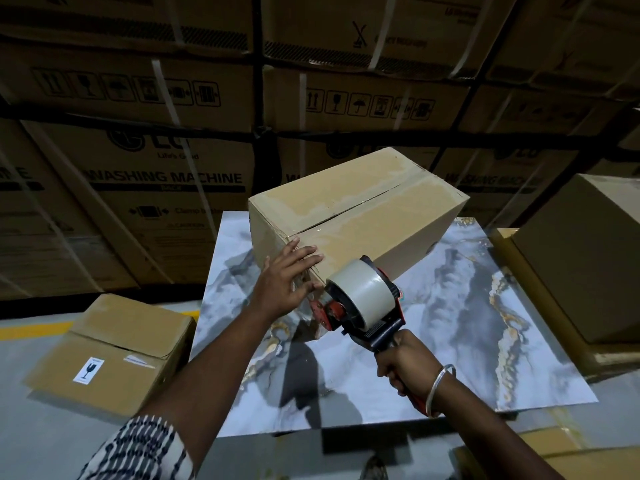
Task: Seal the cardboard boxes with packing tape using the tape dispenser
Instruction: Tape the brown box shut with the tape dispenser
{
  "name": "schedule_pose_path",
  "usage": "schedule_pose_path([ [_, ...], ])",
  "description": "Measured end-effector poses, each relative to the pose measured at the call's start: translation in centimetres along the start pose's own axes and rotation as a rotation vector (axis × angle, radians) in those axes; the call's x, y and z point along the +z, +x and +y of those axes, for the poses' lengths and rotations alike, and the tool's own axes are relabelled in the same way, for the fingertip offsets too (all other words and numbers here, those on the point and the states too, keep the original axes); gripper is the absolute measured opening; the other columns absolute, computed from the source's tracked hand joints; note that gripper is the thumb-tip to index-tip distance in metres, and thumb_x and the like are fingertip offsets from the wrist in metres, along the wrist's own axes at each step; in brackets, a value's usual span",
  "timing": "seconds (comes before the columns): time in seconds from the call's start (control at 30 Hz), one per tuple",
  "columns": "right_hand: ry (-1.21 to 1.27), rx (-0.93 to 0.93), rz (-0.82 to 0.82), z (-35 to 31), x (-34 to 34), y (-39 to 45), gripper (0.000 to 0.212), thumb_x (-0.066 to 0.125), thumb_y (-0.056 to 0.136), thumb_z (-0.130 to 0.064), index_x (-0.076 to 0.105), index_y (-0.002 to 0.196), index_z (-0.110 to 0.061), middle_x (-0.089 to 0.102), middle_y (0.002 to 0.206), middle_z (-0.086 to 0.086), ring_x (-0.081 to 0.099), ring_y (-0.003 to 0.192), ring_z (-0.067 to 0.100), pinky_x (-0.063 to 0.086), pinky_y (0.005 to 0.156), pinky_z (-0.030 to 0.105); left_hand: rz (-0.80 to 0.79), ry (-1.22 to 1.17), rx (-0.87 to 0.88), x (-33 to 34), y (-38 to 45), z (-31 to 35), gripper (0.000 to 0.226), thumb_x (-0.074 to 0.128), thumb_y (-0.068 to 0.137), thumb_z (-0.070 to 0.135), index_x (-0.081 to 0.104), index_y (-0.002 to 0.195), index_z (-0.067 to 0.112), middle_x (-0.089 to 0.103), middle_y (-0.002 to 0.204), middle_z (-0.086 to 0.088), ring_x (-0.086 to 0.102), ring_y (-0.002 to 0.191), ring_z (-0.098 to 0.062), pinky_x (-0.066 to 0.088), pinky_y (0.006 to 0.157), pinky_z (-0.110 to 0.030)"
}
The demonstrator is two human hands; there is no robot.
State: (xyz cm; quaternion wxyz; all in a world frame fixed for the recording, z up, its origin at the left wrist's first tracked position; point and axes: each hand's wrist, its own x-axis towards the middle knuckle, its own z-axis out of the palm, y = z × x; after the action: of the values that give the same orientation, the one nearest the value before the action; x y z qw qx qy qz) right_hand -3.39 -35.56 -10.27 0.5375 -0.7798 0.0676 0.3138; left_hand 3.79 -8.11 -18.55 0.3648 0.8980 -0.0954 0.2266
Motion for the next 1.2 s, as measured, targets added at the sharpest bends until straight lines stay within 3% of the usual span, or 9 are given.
schedule_pose_path([
  [0.17, 0.002, -0.034, 0.043, 1.2, 0.0, 0.5, 0.033, 0.06, 0.05, -0.005, 0.034, 0.07, -0.013, 0.03, 0.054, 0.004, 0.024, 0.046, 0.018, 0.02, 0.047, 0.024, 0.034, 0.049, 0.013, 0.5, 0.1, -0.5, 0.049, 0.052, 0.091, 0.062, 0.049, 0.138, 0.049, 0.05, 0.145, 0.022, 0.028, 0.148, -0.01, 0.036, 0.097, -0.075],
  [0.33, 0.064, -0.09, 0.056, 3.0, 0.3, 0.1, 0.033, 0.059, 0.048, -0.003, 0.034, 0.069, -0.011, 0.03, 0.052, 0.0, 0.024, 0.043, 0.017, 0.021, 0.045, 0.023, 0.012, 0.161, -0.005, -0.4, 0.3, 0.3, 0.046, 0.066, 0.086, 0.05, 0.061, 0.131, 0.045, 0.052, 0.142, 0.023, 0.031, 0.146, -0.004, 0.016, 0.105, -0.08],
  [0.53, 0.057, -0.118, 0.071, 5.5, -0.4, -0.3, 0.029, 0.063, 0.046, -0.004, 0.038, 0.053, -0.018, 0.033, 0.049, 0.004, 0.026, 0.045, 0.018, 0.021, 0.048, 0.027, -0.04, 0.107, -0.065, -1.4, 0.4, 2.1, 0.046, 0.074, 0.084, 0.044, 0.065, 0.129, 0.038, 0.055, 0.141, 0.02, 0.027, 0.144, -0.002, 0.011, 0.108, -0.072],
  [0.6, 0.055, -0.123, 0.062, 5.9, -0.5, -0.1, 0.03, 0.063, 0.046, -0.005, 0.037, 0.047, -0.02, 0.032, 0.052, 0.006, 0.025, 0.047, 0.019, 0.02, 0.049, 0.028, -0.101, 0.101, -0.024, -1.7, 0.7, 2.5, 0.048, 0.065, 0.084, 0.049, 0.063, 0.131, 0.039, 0.052, 0.144, 0.017, 0.026, 0.147, -0.009, 0.009, 0.108, -0.075],
  [0.73, 0.07, -0.123, 0.049, 6.7, -0.4, 0.0, 0.034, 0.065, 0.047, -0.005, 0.034, 0.05, -0.018, 0.029, 0.054, 0.005, 0.023, 0.047, 0.019, 0.019, 0.049, 0.028, -0.39, 0.093, 0.234, -1.8, 2.5, 5.0, 0.049, 0.053, 0.088, 0.029, 0.055, 0.135, 0.043, 0.046, 0.15, 0.015, 0.029, 0.148, -0.016, 0.021, 0.109, -0.073],
  [0.83, 0.083, -0.125, 0.041, 6.7, -0.3, -0.1, 0.033, 0.064, 0.049, -0.005, 0.034, 0.058, -0.013, 0.03, 0.054, 0.004, 0.024, 0.048, 0.019, 0.02, 0.049, 0.028, -0.609, 0.25, 0.337, -1.6, 3.8, 6.6, 0.047, 0.038, 0.091, 0.048, 0.068, 0.124, 0.032, 0.042, 0.154, 0.01, 0.028, 0.148, -0.017, 0.027, 0.107, -0.066],
  [1.0, 0.08, -0.123, 0.058, 6.7, -0.4, -0.1, 0.031, 0.063, 0.048, -0.005, 0.035, 0.059, -0.013, 0.033, 0.054, 0.006, 0.026, 0.046, 0.018, 0.023, 0.048, 0.026, -0.757, 0.356, 0.312, -2.0, 4.9, 7.3, 0.069, 0.02, 0.089, 0.063, 0.067, 0.124, 0.026, 0.03, 0.161, 0.009, 0.019, 0.151, -0.014, 0.023, 0.11, -0.062],
  [1.13, 0.071, -0.138, 0.054, 6.3, -0.4, -0.4, 0.029, 0.062, 0.047, -0.005, 0.036, 0.052, -0.016, 0.038, 0.046, -0.003, 0.03, 0.041, 0.017, 0.026, 0.045, 0.021, -0.829, 0.452, 0.276, -1.6, 5.3, 8.3, 0.052, 0.03, 0.098, 0.05, 0.066, 0.12, 0.022, 0.022, 0.163, 0.009, 0.013, 0.152, -0.013, 0.023, 0.11, -0.066],
  [1.2, 0.069, -0.146, 0.049, 6.0, -0.6, -0.5, 0.028, 0.062, 0.048, -0.005, 0.036, 0.051, -0.016, 0.039, 0.044, -0.005, 0.031, 0.04, 0.015, 0.026, 0.044, 0.02, -0.841, 0.464, 0.27, -1.7, 5.4, 8.6, 0.053, 0.027, 0.095, 0.051, 0.065, 0.114, 0.02, 0.02, 0.163, 0.01, 0.011, 0.152, -0.013, 0.025, 0.109, -0.065],
])
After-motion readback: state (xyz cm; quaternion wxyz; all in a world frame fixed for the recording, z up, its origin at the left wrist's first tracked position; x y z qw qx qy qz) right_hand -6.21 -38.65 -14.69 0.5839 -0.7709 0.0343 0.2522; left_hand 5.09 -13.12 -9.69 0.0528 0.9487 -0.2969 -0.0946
